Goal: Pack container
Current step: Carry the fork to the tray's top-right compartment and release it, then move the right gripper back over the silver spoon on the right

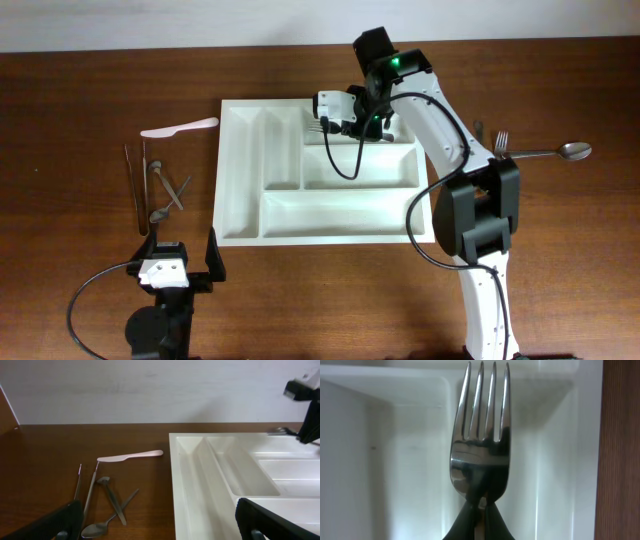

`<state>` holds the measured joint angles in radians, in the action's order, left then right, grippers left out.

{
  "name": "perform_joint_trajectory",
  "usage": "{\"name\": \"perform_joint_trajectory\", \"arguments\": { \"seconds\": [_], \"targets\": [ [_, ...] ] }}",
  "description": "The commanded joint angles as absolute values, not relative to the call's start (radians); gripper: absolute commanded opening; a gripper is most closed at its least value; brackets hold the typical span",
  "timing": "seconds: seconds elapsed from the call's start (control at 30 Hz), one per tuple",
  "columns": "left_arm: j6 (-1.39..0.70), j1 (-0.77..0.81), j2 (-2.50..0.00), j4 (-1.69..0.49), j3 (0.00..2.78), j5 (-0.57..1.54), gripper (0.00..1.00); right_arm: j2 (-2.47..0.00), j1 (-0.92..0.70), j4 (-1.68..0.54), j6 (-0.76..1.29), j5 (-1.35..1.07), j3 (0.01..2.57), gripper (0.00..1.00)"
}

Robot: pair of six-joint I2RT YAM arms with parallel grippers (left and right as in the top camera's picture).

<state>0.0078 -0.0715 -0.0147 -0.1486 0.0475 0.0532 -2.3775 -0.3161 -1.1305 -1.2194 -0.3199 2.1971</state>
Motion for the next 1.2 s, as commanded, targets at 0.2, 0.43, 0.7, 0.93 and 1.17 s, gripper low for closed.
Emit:
{"name": "perform_joint_trajectory", "arguments": {
  "seconds": [0.2, 0.43, 0.7, 0.93, 1.17],
  "targets": [
    [0.023, -0.068, -0.006, -0.147, 0.041, 0.064, 0.99, -2.38, -0.281, -1.027, -1.064, -0.34, 2.21, 0.77],
    [0.023, -0.068, -0.006, -0.147, 0.041, 0.064, 0.99, -2.335, -0.246, -1.027, -0.804, -0.319, 2.256, 0.99],
    [0.023, -0.068, -0.006, -0.147, 0.041, 0.064, 0.99, -2.3, -0.142, -1.261, -0.389, -0.252, 2.51, 0.99],
    [0.023, -0.068, -0.006, -0.147, 0.041, 0.064, 0.99, -2.305, 0.014, -1.426, -0.271, -0.235, 2.574, 1.0],
    [0.023, -0.068, -0.006, -0.147, 0.041, 0.064, 0.99, -2.318, 0.212, -1.435, 0.309, 0.015, 2.513, 0.99]
  ]
}}
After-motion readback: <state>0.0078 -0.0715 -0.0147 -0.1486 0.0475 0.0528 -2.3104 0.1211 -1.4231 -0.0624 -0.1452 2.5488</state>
